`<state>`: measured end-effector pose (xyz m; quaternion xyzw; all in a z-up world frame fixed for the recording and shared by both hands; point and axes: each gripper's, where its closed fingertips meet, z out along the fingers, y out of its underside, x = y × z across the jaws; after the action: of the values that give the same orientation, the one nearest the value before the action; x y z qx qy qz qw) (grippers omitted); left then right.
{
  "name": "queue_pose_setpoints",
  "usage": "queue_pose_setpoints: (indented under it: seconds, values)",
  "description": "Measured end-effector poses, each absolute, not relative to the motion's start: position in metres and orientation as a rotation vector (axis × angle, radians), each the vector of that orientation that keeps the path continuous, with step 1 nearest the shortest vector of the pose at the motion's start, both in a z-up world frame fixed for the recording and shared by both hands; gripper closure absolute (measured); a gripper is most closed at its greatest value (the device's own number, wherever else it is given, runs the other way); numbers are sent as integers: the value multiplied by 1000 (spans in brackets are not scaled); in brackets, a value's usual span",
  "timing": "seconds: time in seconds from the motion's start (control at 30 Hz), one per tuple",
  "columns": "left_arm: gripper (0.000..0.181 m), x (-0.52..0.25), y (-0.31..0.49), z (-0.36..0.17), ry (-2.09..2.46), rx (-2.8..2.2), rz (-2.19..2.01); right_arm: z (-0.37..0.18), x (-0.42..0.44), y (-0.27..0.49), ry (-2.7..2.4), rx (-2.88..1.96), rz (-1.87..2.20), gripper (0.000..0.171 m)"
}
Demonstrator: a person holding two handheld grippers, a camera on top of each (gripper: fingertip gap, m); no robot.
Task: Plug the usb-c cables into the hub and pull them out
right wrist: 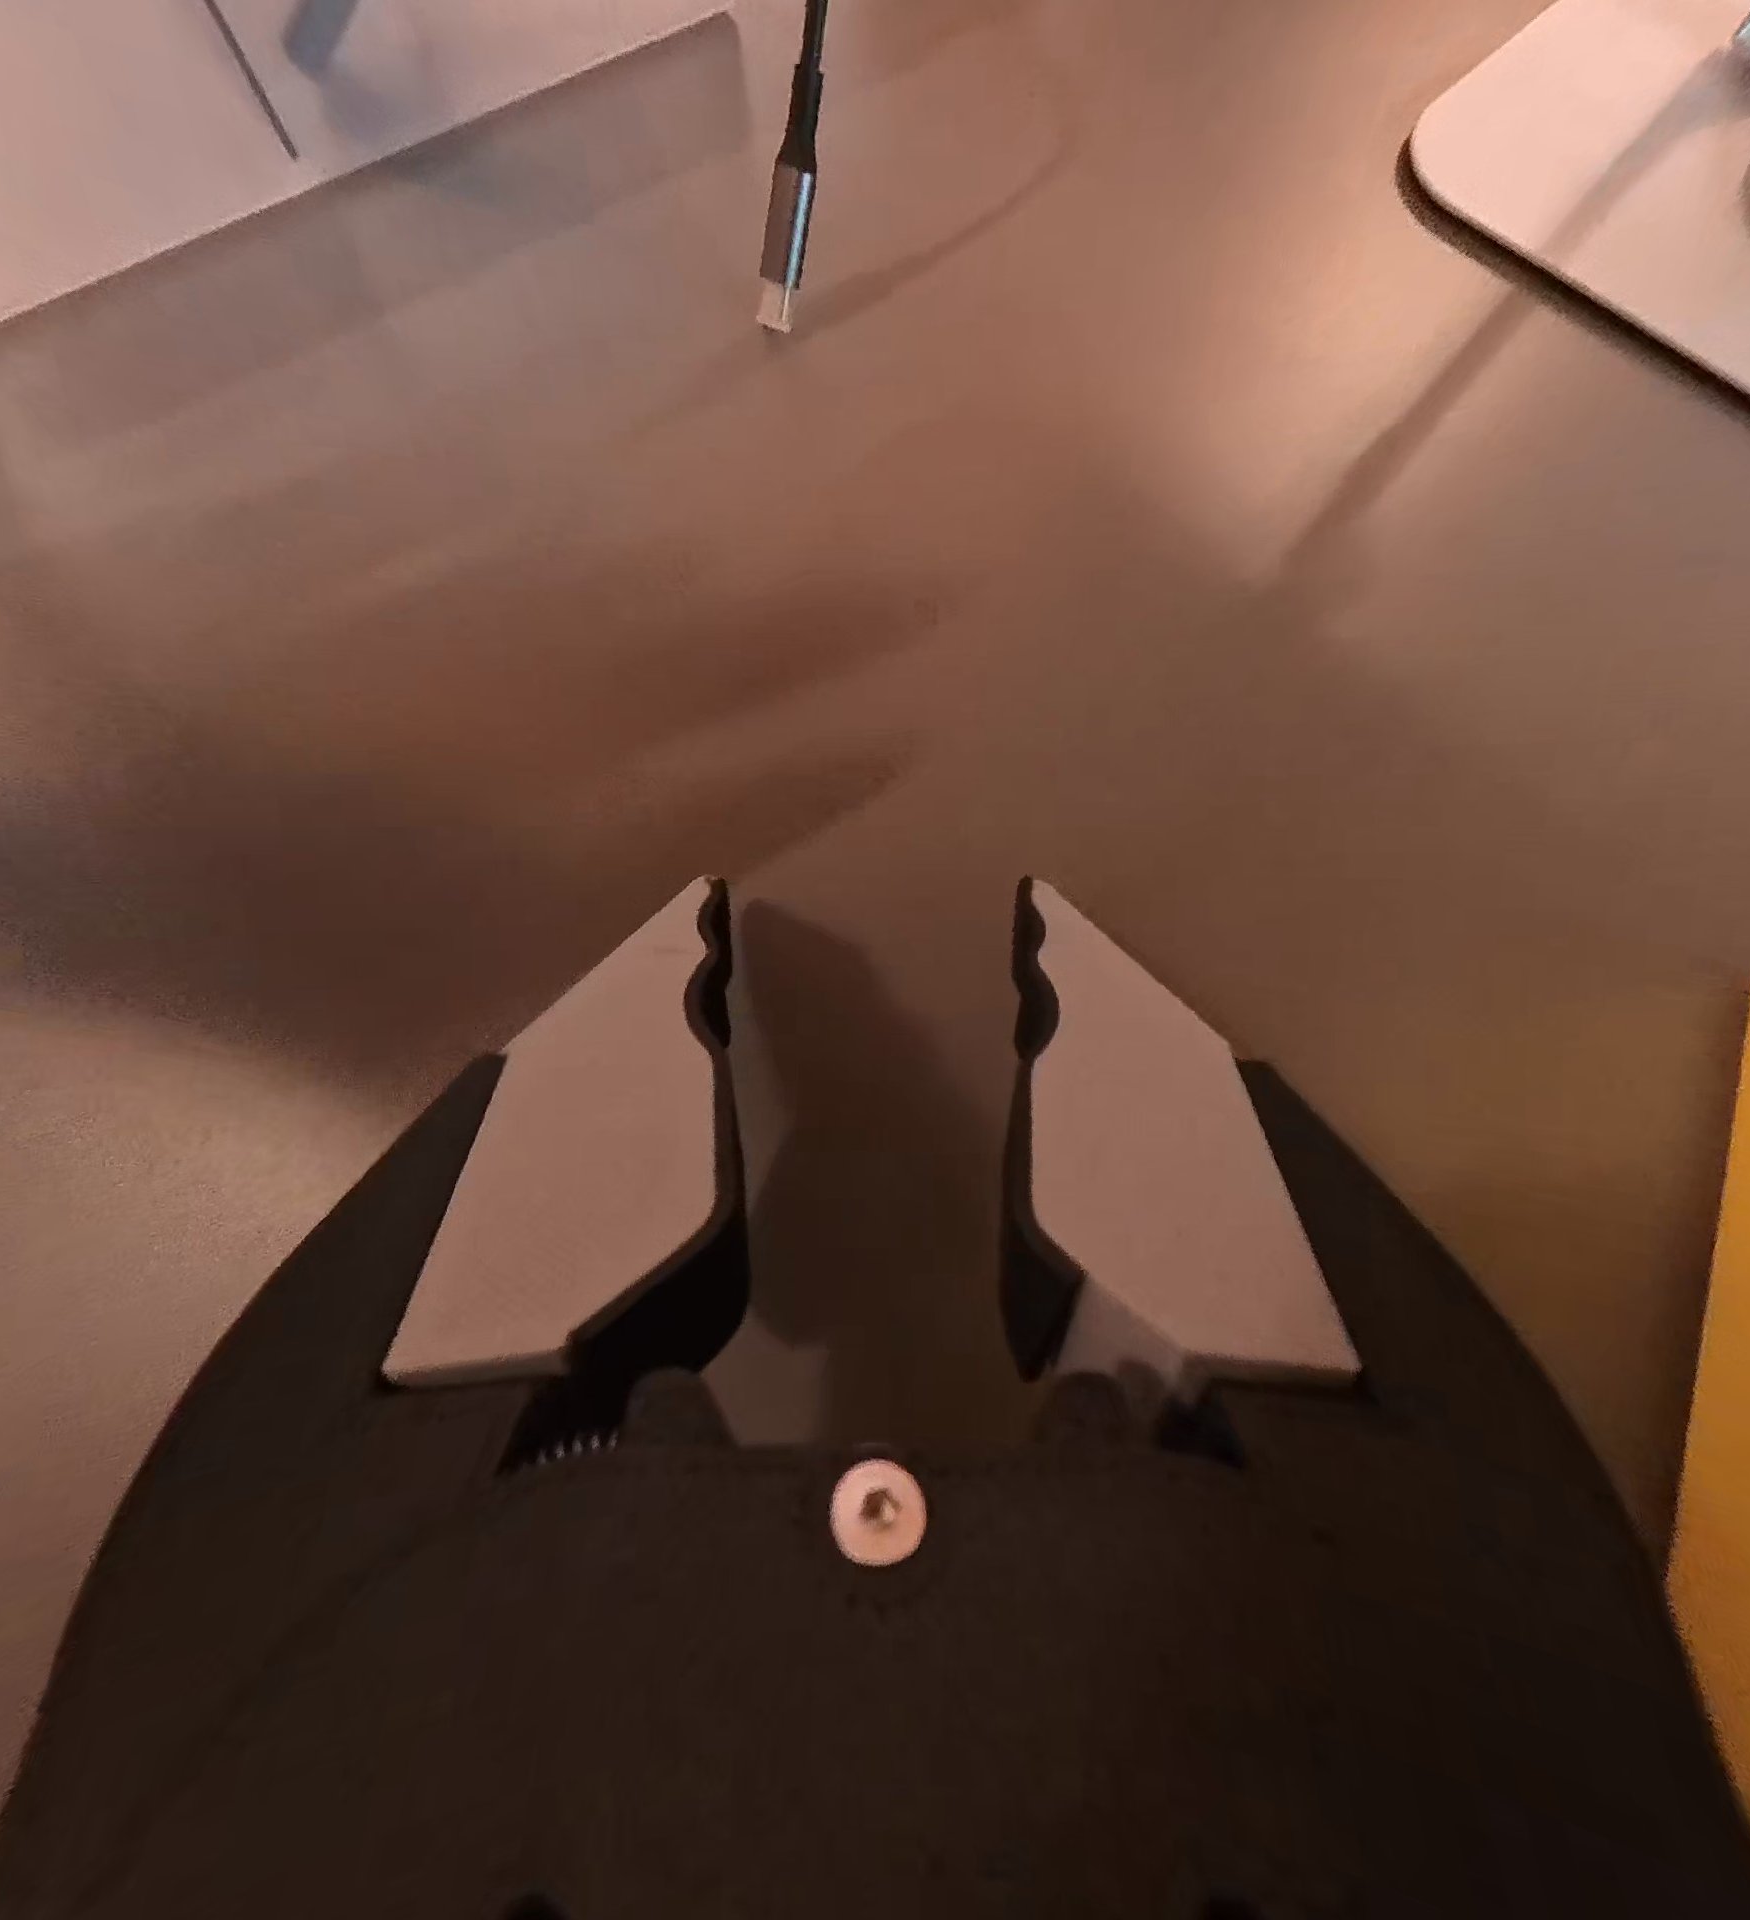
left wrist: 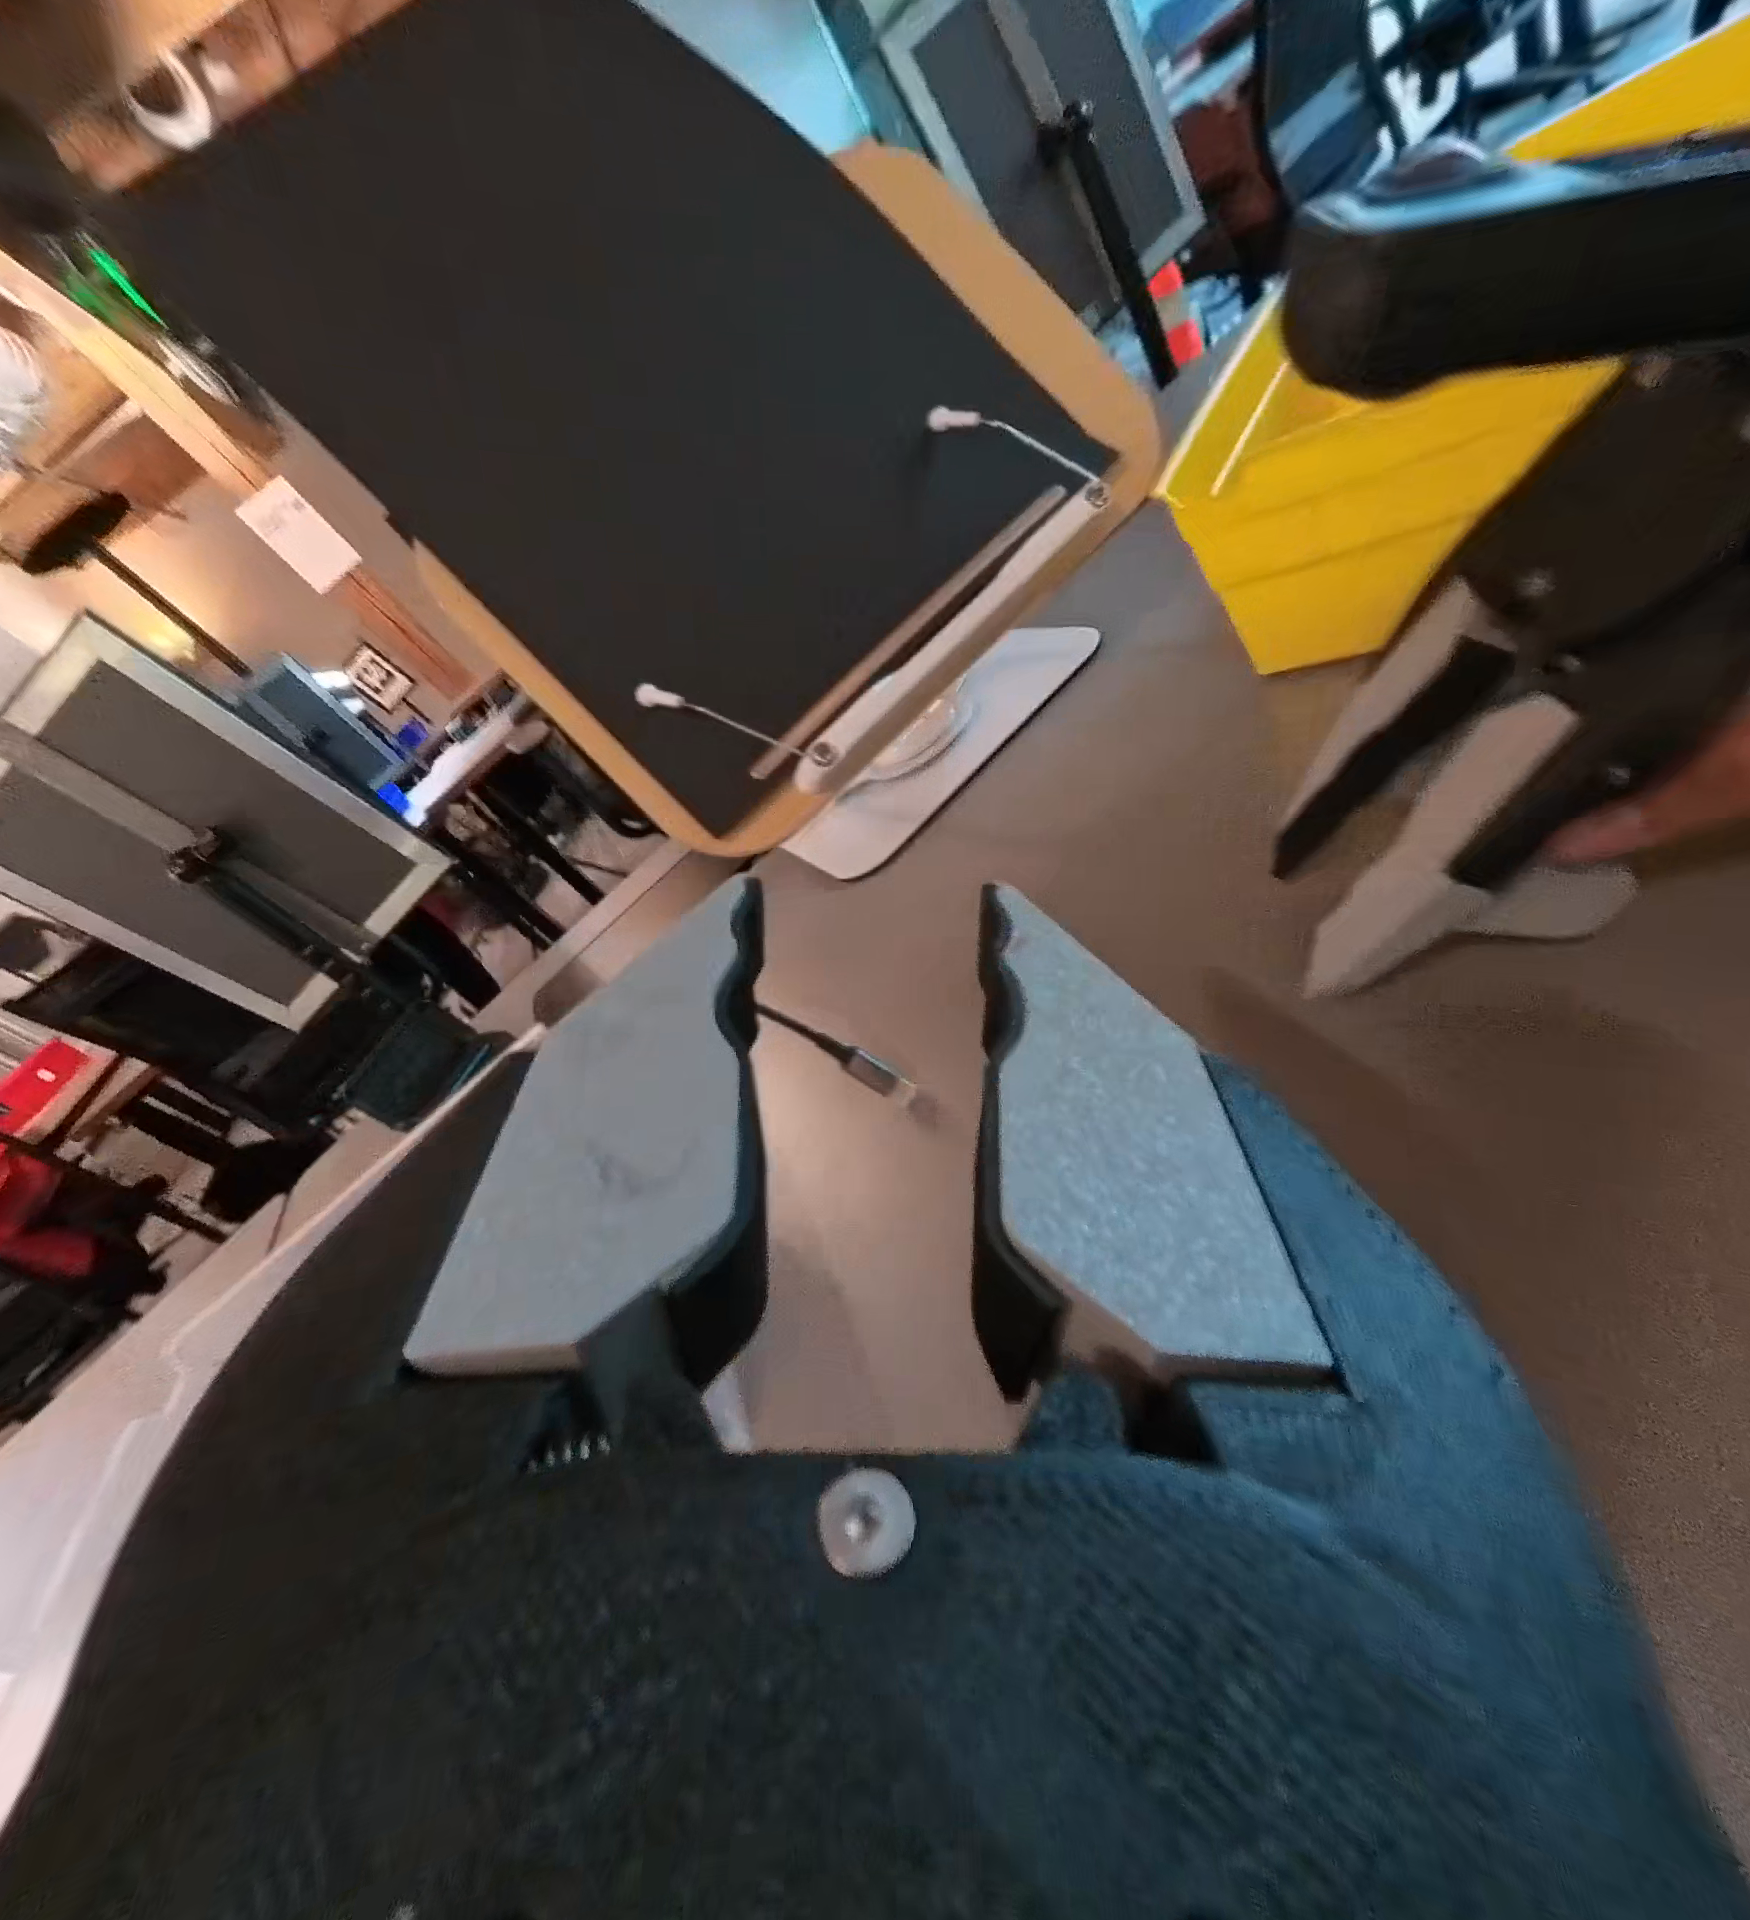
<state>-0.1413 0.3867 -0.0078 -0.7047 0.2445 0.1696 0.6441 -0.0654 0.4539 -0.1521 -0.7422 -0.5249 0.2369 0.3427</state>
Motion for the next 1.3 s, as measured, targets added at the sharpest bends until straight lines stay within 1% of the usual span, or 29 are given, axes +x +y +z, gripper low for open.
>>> queue_pose_setpoints:
  seconds: [0.1,0.2,0.3,0.4,0.43,0.67,0.7,0.73,0.77,0.8,0.83,1.1,1.3]
  values:
    - [132,-157,404,18,621,-1730,362,-153,-65,451,-1388,-1916,597,123]
    - [134,-187,438,25,700,-1822,478,-157,-67,449,-1441,-1887,520,126]
    - [135,-224,470,-5,869,-1967,684,-156,-68,447,-1458,-1848,486,128]
    - [144,-236,482,-47,1079,-2095,679,-154,-68,448,-1443,-1848,492,128]
    - [144,-241,485,-55,1110,-2119,694,-153,-68,448,-1437,-1851,505,128]
    - [144,-285,512,-75,1176,-2165,966,-151,-72,444,-1449,-1827,524,129]
    - [137,-289,515,-78,1168,-2170,990,-151,-72,444,-1456,-1822,514,129]
    - [140,-292,517,-79,1157,-2170,1000,-151,-72,444,-1460,-1817,509,130]
    - [150,-292,520,-79,1134,-2164,991,-151,-72,444,-1461,-1814,508,130]
    - [160,-291,523,-76,1095,-2144,976,-151,-72,444,-1459,-1815,511,130]
    - [174,-289,525,-69,1054,-2119,957,-151,-72,444,-1456,-1816,516,130]
    - [180,-311,512,3,886,-1997,1020,-151,-73,444,-1463,-1809,504,131]
    - [180,-337,489,93,652,-1841,1036,-147,-72,446,-1428,-1814,542,131]
